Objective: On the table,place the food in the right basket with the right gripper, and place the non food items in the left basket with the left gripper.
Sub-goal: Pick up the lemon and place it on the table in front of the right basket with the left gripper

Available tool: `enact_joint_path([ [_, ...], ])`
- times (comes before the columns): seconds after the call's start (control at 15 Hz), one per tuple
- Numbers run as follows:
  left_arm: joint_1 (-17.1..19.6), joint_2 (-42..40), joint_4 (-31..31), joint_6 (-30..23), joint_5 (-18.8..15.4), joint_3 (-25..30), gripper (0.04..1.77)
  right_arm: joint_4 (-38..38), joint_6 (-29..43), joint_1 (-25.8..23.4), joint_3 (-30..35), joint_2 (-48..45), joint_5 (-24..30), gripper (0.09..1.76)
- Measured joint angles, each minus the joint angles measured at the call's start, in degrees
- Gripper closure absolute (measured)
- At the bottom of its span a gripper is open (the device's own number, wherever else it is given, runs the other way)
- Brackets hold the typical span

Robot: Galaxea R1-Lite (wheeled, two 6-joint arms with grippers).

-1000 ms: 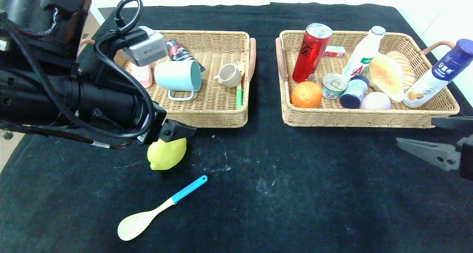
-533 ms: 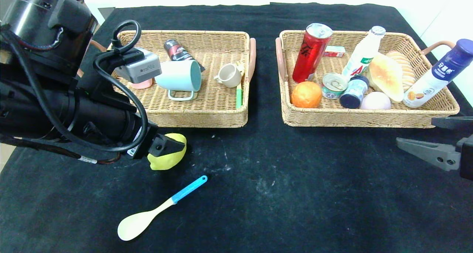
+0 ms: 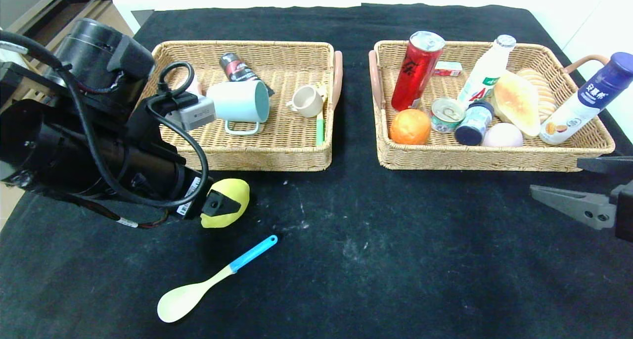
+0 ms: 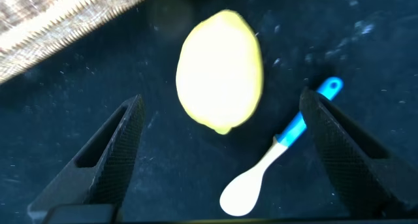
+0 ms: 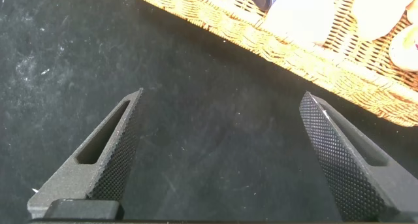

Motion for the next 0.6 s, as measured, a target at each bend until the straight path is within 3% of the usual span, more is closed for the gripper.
enact_joint_path([
  [0.6,1.12,6.21,-0.69,-2.04,0.0,-0.99,0.09,-0.01,-0.15,-0.04,-0.09,0.06,-0.02,0.14],
])
